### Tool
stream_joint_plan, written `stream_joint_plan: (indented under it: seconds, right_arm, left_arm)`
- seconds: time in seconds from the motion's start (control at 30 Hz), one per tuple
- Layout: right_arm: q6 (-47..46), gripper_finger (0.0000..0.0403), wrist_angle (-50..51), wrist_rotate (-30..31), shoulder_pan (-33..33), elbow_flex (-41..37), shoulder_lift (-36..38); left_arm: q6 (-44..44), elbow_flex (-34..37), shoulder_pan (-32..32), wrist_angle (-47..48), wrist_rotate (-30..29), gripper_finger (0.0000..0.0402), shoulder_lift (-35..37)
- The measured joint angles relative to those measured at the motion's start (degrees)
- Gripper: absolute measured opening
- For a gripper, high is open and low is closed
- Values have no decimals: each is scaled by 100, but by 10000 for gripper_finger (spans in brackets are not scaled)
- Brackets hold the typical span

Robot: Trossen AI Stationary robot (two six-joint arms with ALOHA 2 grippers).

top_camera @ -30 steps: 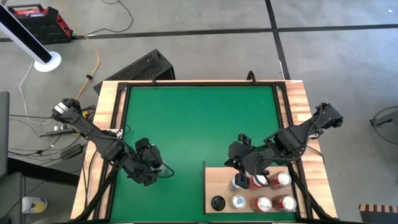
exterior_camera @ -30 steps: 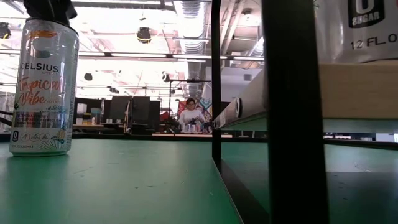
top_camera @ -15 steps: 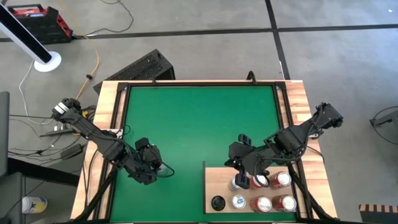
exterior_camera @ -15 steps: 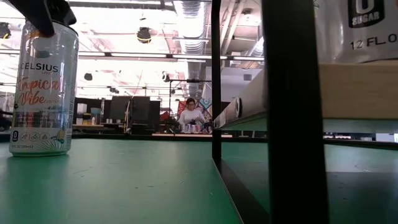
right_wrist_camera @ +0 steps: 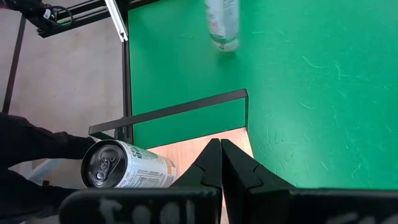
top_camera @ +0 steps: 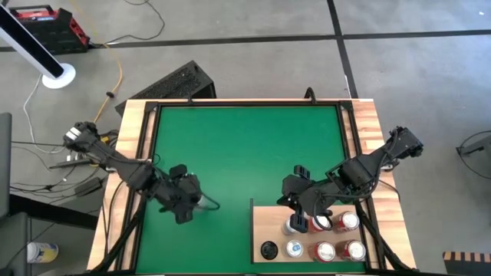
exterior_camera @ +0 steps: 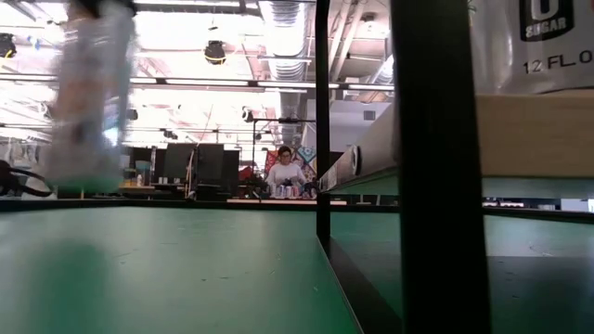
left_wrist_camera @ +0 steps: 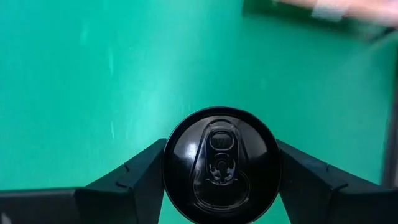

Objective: Place canned beverage on shelf
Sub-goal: Put the white yellow soda can on the shelf aligned with the other white yellow soda can

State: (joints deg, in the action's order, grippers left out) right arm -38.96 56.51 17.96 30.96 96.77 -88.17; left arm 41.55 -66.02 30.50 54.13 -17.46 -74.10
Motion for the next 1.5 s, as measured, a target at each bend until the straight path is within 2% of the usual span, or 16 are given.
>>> stream_joint_plan:
  seconds: [0.17, 0.47, 0.6, 0.7, 0.97, 1.17, 1.37, 1.5]
  right_arm:
    - [0, 22, 0, 0, 9, 0, 1]
    - [68, 22, 8, 4, 6, 0, 1]
    - [153, 22, 22, 4, 2, 0, -1]
    - [153, 22, 76, 9, 2, 0, 7]
    - [-21, 22, 423, 310, 138, 2, 201]
    - [-420, 22, 870, 736, 410, 2, 456]
    - [-634, 22, 1113, 1068, 641, 2, 766]
    - [-623, 22, 1118, 1086, 648, 2, 879]
  left_arm:
    - [-712, -571, -702, -20, -93, 231, -11]
    - [-1525, -1118, -1667, -1190, 200, 231, -53]
    - [-1726, -1434, -1889, -1732, 474, 231, -413]
    - [-1946, -1895, -1936, -1648, 724, 231, -957]
    - [-2718, -3571, -1962, -1436, 702, 231, -2481]
    - [-2728, -4681, -1908, -790, 1116, 231, -3404]
    - [-2519, -5179, -1598, -613, 1195, 231, -3875]
    - [-2371, -5243, -1395, -633, 1211, 231, -3954]
